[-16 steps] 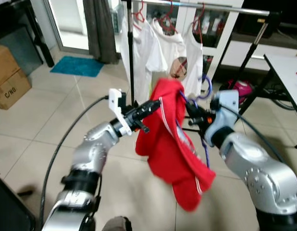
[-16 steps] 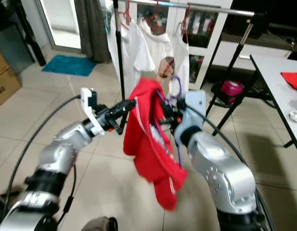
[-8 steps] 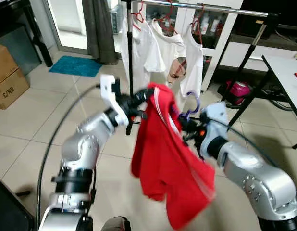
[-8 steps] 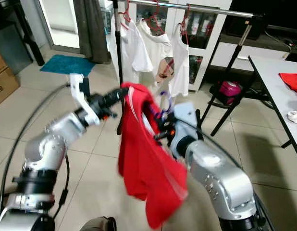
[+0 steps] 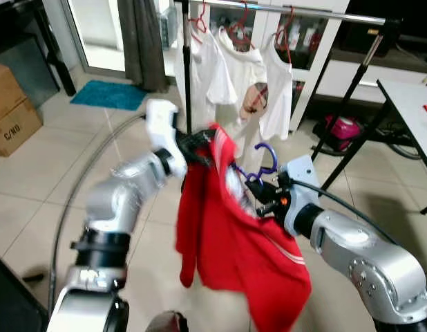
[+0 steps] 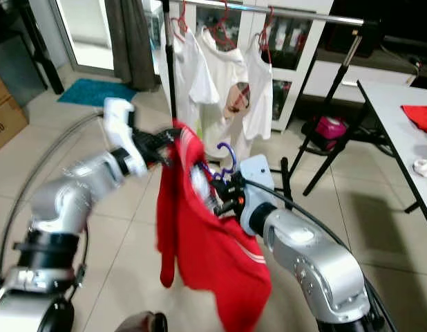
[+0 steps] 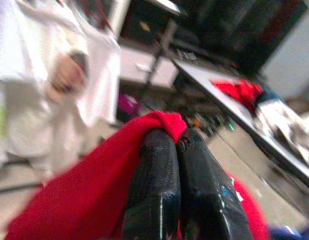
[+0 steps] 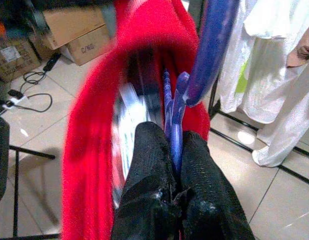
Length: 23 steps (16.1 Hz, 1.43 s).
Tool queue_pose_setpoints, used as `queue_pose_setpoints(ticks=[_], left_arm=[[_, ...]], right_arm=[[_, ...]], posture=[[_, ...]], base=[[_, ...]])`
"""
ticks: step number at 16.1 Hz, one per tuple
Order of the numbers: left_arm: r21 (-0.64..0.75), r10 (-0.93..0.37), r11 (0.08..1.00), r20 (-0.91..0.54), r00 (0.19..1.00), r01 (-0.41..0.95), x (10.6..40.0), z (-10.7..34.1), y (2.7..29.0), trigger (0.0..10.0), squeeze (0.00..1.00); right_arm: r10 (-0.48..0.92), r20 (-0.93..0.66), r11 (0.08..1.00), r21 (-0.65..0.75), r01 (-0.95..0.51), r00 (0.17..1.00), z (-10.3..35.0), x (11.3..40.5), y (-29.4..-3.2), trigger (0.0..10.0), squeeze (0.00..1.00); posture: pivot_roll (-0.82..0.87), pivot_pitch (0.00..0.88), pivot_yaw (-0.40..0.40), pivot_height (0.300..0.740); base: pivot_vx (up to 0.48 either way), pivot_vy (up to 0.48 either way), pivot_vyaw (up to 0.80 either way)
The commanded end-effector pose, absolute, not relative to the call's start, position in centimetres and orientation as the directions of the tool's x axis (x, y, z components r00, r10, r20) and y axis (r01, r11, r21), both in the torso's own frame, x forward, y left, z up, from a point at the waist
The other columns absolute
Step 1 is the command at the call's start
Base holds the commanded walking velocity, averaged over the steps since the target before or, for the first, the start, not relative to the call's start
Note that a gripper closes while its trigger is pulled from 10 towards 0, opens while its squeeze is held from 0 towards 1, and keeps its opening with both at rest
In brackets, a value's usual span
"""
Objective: Hang hanger
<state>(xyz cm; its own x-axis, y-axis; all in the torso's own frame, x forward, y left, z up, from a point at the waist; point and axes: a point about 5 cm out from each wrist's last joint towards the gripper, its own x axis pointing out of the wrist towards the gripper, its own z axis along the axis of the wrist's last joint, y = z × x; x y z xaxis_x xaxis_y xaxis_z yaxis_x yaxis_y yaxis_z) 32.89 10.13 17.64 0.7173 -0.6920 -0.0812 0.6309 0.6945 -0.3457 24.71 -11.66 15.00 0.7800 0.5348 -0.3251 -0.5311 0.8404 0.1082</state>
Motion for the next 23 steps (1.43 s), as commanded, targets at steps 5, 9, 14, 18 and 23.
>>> queue_pose_setpoints(ticks=[5, 9, 14, 18, 23], left_arm=[[-0.331, -0.698, 0.697, -0.113, 0.707, 0.636, 31.8, 18.7, 9.9, 0.0, 0.00], [-0.378, -0.656, 0.700, -0.004, 0.755, 0.606, 31.4, 22.3, 10.8, 0.0, 0.00], [-0.208, -0.601, 0.798, -0.214, 0.770, 0.565, 30.6, 20.5, 11.8, 10.0, 0.00], [-0.225, -0.676, 0.732, -0.121, 0.727, 0.643, 30.2, 22.2, 11.6, 10.0, 1.00], [-0.198, -0.630, 0.771, -0.099, 0.771, 0.605, 30.5, 22.8, 14.0, 10.0, 1.00]], right_arm=[[0.480, -0.297, 0.875, 0.086, -0.477, 0.826, 15.5, 25.5, -12.3, 10.0, 0.00], [0.428, -0.336, 0.900, 0.082, -0.427, 0.839, 14.3, 26.3, -13.0, 10.0, 0.00], [0.412, -0.291, 0.910, 0.091, -0.404, 0.863, 15.0, 27.1, -12.8, 10.0, 0.00], [0.388, -0.235, 0.920, 0.162, -0.357, 0.891, 15.7, 27.6, -13.4, 10.0, 0.00], [0.352, -0.185, 0.927, 0.200, -0.316, 0.917, 16.3, 28.0, -13.2, 10.0, 0.00]], posture=[[-0.04, 0.000, -0.023, 0.740], [-0.02, 0.000, -0.031, 0.740], [-0.01, 0.000, -0.034, 0.740], [-0.01, 0.000, -0.029, 0.740], [0.00, 0.000, -0.021, 0.740]], base=[[0.000, 0.000, 0.00], [0.000, 0.000, 0.00], [0.000, 0.000, 0.00], [0.000, 0.000, 0.00], [0.000, 0.000, 0.00]])
